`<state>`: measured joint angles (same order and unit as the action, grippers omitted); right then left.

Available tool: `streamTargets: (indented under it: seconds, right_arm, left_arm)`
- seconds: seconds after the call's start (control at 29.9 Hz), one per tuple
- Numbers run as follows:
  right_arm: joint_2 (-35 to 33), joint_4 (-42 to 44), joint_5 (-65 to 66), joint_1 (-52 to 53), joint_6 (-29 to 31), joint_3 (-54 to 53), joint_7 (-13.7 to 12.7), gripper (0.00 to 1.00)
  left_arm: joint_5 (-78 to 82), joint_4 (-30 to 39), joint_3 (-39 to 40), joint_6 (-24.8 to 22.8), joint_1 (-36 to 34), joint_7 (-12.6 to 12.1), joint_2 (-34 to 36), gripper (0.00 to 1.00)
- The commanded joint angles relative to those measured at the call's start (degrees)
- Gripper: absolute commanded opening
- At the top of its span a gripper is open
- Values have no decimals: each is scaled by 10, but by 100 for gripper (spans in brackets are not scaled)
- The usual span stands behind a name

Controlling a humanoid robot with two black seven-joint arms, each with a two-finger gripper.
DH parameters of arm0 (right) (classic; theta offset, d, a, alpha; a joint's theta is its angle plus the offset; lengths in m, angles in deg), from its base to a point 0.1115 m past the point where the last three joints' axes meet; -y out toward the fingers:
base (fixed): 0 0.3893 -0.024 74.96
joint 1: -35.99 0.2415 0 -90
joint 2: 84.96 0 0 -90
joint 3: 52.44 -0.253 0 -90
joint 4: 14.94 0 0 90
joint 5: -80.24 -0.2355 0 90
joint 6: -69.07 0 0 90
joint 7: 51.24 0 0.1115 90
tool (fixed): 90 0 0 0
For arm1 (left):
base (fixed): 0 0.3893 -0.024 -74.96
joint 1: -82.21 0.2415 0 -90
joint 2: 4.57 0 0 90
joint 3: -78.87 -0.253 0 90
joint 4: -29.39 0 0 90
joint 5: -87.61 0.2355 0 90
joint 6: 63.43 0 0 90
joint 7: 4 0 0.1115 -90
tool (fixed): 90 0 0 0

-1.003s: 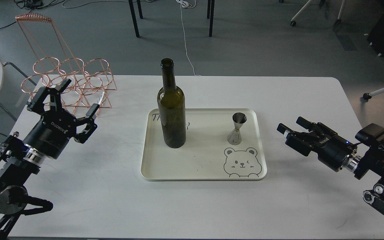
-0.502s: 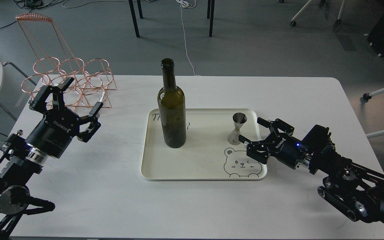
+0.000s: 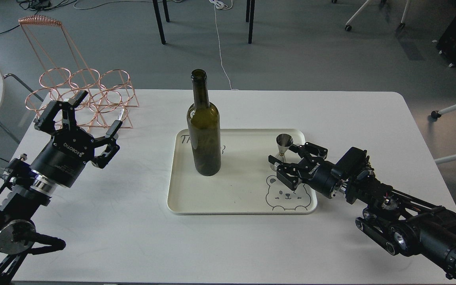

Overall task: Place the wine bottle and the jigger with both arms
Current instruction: 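Reach the right gripper to the metal jigger on the tray and grasp it, then lift the jigger with the right gripper and carry it off the tray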

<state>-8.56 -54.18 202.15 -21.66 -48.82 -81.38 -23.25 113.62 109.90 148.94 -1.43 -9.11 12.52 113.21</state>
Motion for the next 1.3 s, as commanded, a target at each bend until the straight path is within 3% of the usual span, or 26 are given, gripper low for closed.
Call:
streamTargets:
  seconds: [0.0,0.23,0.33,0.4,0.7,0.97,1.27]
  right_arm:
    - [1,7,0,4,-1,0,0,55]
    - [8,7,0,7,-1,2,0,54]
    - [8,7,0,7,-1,2,0,45]
    - [8,7,0,6,-1,2,0,32]
    - [6,6,-1,6,-1,2,0,17]
    - [-10,-8,-5,8,-1,-5,0,17]
    - [-82,-42,-16,-2,-1,-90,0,17]
  left_arm:
    - [0,3,1,0,0,0,1,99]
    - [0,24,1,0,0,0,1,99]
    - [1,24,0,0,2,0,1,99]
    - [1,24,0,0,3,0,1,99]
    - [1,25,0,0,3,-1,-3,99]
    - [1,25,0,0,3,-1,-3,99]
    - [1,25,0,0,3,-1,-3,99]
